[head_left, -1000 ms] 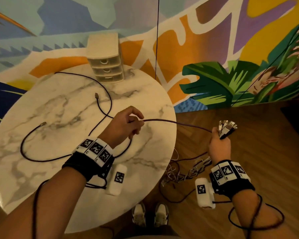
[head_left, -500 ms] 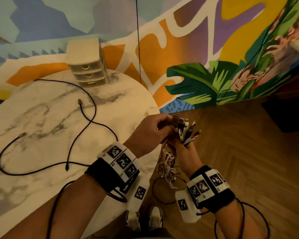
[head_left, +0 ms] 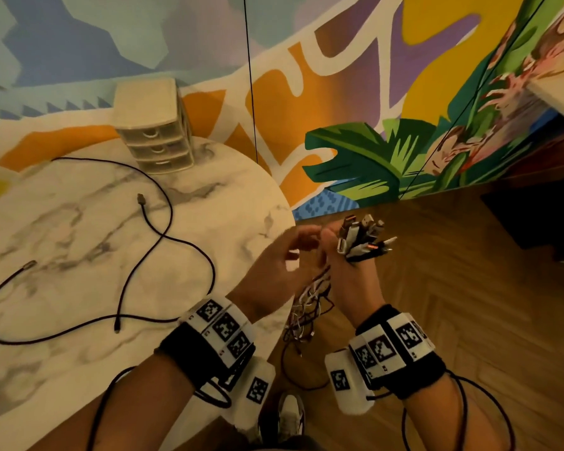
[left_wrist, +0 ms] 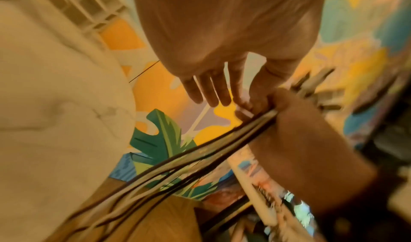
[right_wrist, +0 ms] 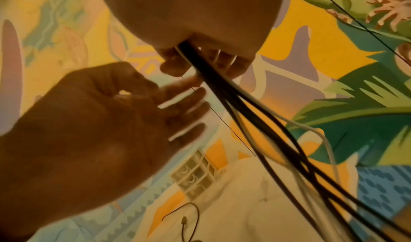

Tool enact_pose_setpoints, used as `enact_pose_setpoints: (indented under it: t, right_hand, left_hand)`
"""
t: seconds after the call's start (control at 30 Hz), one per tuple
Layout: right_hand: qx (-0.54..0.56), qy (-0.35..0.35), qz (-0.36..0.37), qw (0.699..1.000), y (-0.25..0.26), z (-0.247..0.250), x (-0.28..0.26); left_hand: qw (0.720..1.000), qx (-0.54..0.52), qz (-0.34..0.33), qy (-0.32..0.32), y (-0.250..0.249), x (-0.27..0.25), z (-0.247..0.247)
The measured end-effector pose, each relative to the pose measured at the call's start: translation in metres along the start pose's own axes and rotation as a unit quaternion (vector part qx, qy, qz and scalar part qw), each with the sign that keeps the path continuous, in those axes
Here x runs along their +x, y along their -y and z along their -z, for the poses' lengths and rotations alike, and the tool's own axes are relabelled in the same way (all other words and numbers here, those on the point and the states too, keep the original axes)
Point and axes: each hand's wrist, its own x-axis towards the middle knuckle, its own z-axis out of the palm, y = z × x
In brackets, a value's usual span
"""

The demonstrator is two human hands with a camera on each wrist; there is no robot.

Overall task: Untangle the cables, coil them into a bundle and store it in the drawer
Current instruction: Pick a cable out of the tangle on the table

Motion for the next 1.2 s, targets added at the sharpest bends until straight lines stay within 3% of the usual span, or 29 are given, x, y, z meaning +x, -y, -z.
enact_pose_setpoints:
  t: [0.13, 0.2, 0.27, 0.4, 0.53, 0.6, 0.7, 0.77, 0.83, 0.93, 1.0, 1.1, 1.2]
  right_hand:
    - [-0.026, 0.011, 0.06, 0.998, 0.014, 0.001, 0.011]
    - [-0.036, 0.031, 0.065, 0.997, 0.029, 0.005, 0.017]
    - [-0.039, 0.08, 0.074, 0.993, 0.041, 0.014, 0.019]
    - [-0.015, 0.169, -0.002, 0.986, 0.038, 0.025, 0.016]
    - [0.051, 0.246, -0.045, 0.967, 0.015, 0.025, 0.01]
    - [0.082, 0.276, -0.067, 0.955, 0.009, 0.026, 0.012]
    - [0.03, 0.334, -0.057, 0.94, 0.002, 0.023, 0.014]
    - [-0.06, 0.322, -0.066, 0.943, -0.013, 0.015, 0.012]
    - [-0.131, 0.257, -0.055, 0.956, -0.035, 0.006, 0.012]
    - [-0.176, 0.182, -0.052, 0.966, -0.059, -0.003, 0.021]
    - [-0.208, 0.175, -0.106, 0.956, -0.076, 0.008, 0.027]
    - [-0.273, 0.129, -0.222, 0.927, -0.101, 0.044, 0.013]
    - [-0.279, 0.076, -0.278, 0.916, -0.119, 0.083, -0.001]
  left_hand:
    - [0.996, -0.033, 0.023, 0.081, -0.008, 0.01, -0.015]
    - [0.994, -0.071, -0.001, 0.086, -0.019, 0.018, -0.02]
    - [0.992, -0.108, 0.015, 0.069, -0.029, 0.023, -0.025]
    - [0.992, -0.105, 0.066, 0.017, -0.033, 0.03, -0.029]
    - [0.98, -0.143, 0.136, 0.022, -0.042, 0.033, -0.024]
    - [0.977, -0.159, 0.136, 0.03, -0.043, 0.032, -0.022]
    - [0.981, -0.161, 0.108, 0.026, -0.048, 0.038, -0.012]
    - [0.983, -0.154, 0.096, 0.034, -0.051, 0.045, -0.005]
    - [0.993, -0.082, 0.071, 0.042, -0.053, 0.05, -0.003]
    - [0.989, 0.13, 0.021, 0.06, -0.054, 0.049, -0.005]
    - [0.965, 0.247, -0.027, 0.078, -0.062, 0.05, -0.001]
    - [0.932, 0.344, -0.099, 0.059, -0.083, 0.055, 0.027]
    - [0.873, 0.453, -0.175, 0.036, -0.103, 0.066, 0.049]
